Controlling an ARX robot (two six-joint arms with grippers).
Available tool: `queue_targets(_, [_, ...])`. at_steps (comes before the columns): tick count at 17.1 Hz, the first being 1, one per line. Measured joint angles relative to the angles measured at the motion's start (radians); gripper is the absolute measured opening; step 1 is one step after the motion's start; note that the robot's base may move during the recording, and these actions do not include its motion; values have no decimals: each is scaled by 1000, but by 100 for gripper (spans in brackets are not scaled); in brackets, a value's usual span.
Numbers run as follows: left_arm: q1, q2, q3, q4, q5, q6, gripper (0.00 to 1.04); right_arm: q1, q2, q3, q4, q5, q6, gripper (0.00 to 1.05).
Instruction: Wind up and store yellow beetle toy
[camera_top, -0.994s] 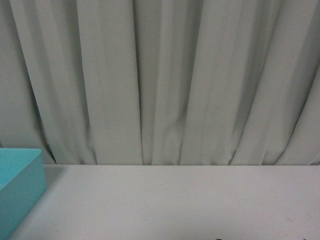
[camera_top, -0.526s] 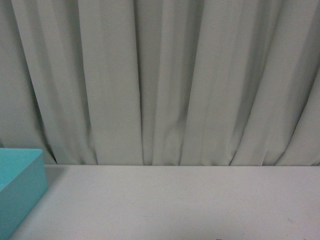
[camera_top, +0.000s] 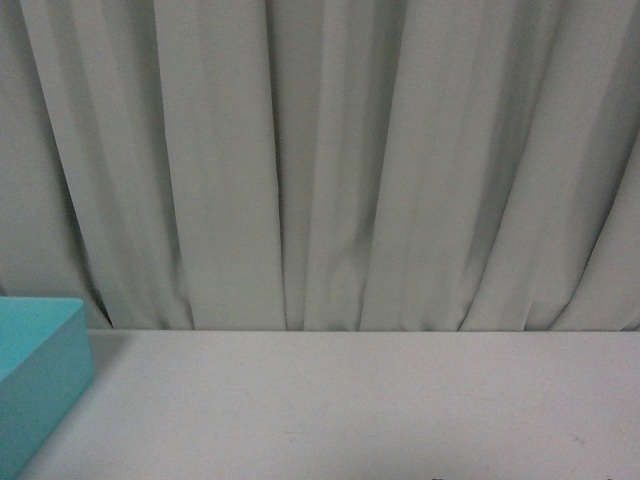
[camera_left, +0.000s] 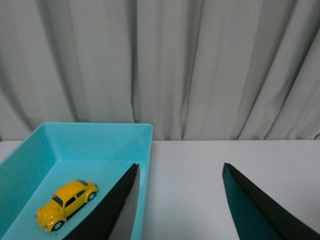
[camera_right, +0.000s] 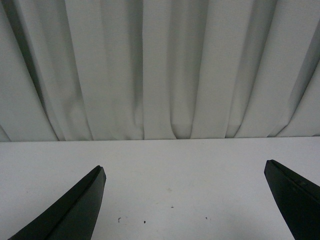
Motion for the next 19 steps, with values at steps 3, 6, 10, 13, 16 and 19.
queue_targets(3, [0, 0, 0, 0, 0, 0, 85, 0, 0, 0, 0, 0, 0, 98])
queue_targets(6, [0, 0, 0, 0, 0, 0, 98, 0, 0, 0, 0, 0, 0, 98])
queue_targets(10, [0, 0, 0, 0, 0, 0, 98, 0, 0, 0, 0, 0, 0, 98])
queue_targets(13, [0, 0, 0, 0, 0, 0, 98, 0, 0, 0, 0, 0, 0, 98])
queue_targets(16, [0, 0, 0, 0, 0, 0, 98, 0, 0, 0, 0, 0, 0, 98])
queue_targets(19, [0, 0, 0, 0, 0, 0, 98, 0, 0, 0, 0, 0, 0, 98])
